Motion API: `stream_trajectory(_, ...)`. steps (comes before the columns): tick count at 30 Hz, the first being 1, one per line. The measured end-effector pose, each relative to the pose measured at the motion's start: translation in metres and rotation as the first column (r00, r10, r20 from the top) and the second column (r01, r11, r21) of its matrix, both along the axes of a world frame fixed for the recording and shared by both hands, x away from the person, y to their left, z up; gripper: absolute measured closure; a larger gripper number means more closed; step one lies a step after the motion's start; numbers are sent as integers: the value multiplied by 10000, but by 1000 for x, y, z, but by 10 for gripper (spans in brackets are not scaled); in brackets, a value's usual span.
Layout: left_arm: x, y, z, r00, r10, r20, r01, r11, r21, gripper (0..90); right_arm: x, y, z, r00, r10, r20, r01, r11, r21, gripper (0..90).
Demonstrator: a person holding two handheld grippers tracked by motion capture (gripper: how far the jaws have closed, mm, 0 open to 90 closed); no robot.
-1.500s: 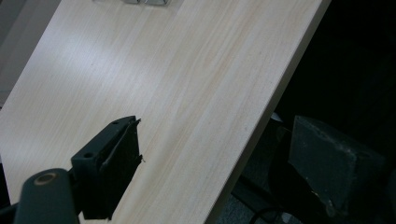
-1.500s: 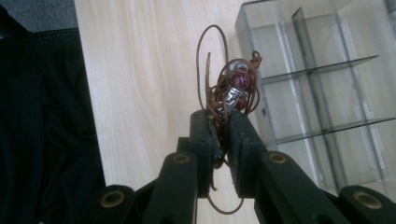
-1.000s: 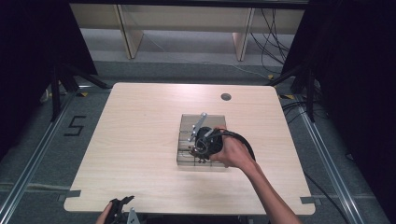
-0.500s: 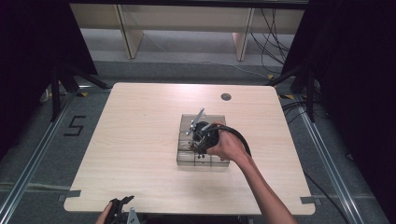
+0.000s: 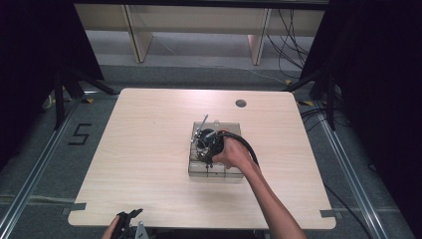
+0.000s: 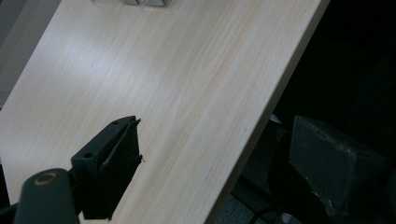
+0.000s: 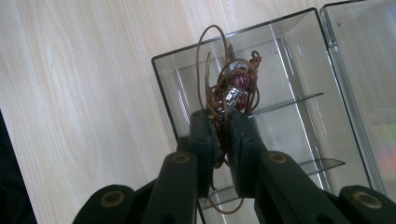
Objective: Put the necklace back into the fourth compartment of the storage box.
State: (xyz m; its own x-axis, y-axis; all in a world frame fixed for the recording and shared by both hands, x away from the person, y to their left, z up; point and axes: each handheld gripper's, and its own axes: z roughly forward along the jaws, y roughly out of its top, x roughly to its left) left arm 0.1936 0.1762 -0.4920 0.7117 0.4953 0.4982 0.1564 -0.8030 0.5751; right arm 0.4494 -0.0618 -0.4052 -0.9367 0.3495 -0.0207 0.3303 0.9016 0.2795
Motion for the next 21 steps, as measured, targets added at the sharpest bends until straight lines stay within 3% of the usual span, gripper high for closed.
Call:
stream_trajectory(1, 0, 0, 0, 10000, 0, 0, 0, 10000, 0, 158, 0, 0, 0, 10000, 0, 0, 0, 10000, 0, 818)
stream_trajectory(2, 0, 0, 0, 10000, -4, -15, 4, 10000, 6, 158, 2, 4, -3, 9998, -34, -205, 26, 9994, -350, 819)
stream_trajectory(8, 0, 1, 2, 10000, 10, 39, -10, 9999, 100, 159, 6, 14, -15, 9987, 29, -501, -61, 9979, -638, 818)
stream_trajectory(9, 0, 1, 2, 10000, 10, 39, -10, 9999, 100, 158, 9, 13, -18, 9986, 236, -477, -255, 9989, -393, 818)
stream_trajectory(10, 0, 1, 1, 10000, 68, -5, -68, 10000, -44, 158, 9, 15, -18, 9985, 159, -518, -189, 9981, -578, 818)
stream_trajectory(13, 0, 1, 2, 10000, -20, -85, 20, 10000, 57, 158, 9, 18, -20, 9978, 19, -665, -63, 9978, -654, 818)
stream_trajectory(14, 0, 1, 2, 10000, 5, 27, -5, 9999, 104, 158, 11, 19, -24, 9965, 384, -742, -427, 9974, -577, 818)
stream_trajectory(21, 0, 1, 3, 10000, 1, 25, -2, 9999, 108, 159, 11, 25, -31, 9944, 110, -1055, -190, 9970, -752, 817)
